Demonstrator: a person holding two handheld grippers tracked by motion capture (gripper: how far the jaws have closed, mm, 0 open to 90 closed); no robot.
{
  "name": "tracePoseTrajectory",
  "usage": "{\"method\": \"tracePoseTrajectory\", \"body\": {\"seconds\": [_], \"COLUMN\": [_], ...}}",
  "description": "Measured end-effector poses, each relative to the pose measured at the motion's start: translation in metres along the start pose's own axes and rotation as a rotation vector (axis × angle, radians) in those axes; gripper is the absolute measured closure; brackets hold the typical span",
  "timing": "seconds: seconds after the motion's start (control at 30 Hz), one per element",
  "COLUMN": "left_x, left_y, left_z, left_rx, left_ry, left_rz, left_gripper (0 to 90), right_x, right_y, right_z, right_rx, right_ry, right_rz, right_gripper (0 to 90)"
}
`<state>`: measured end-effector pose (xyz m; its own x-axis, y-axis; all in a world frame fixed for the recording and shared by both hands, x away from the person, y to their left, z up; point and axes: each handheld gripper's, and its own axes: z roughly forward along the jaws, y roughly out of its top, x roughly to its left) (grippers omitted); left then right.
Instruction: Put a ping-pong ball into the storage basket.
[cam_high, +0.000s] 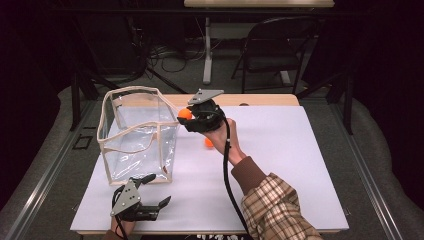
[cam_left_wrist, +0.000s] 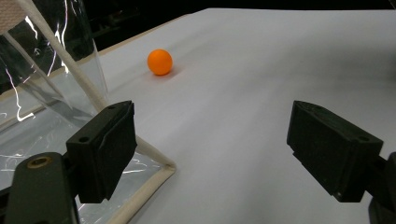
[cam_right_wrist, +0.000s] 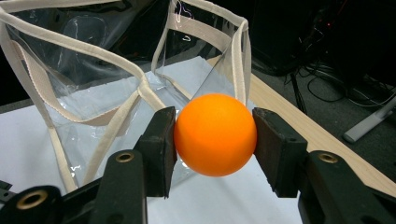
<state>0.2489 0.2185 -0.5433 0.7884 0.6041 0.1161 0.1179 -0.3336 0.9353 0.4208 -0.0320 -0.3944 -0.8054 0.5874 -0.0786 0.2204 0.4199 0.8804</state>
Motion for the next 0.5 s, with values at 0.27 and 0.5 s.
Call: {"method": "tracePoseTrajectory", "body": {"seconds": [0.27, 0.5], "left_x": [0.000, 0.001], "left_y": [0.000, 0.000], "left_z": [0.000, 0.000], "left_rx": [-0.002, -0.001], "left_ry": [0.002, 0.001], "left_rz": [0.000, -0.002], "left_gripper": [15.9, 15.9], "right_x": [-0.001, 0.002], "right_y": [0.011, 0.019], "right_z": [0.007, 0.013], "right_rx": [-0.004, 0.003], "right_ry": [0.002, 0.004], "right_rz": [-0.003, -0.009], "right_gripper": [51.1, 51.1]}}
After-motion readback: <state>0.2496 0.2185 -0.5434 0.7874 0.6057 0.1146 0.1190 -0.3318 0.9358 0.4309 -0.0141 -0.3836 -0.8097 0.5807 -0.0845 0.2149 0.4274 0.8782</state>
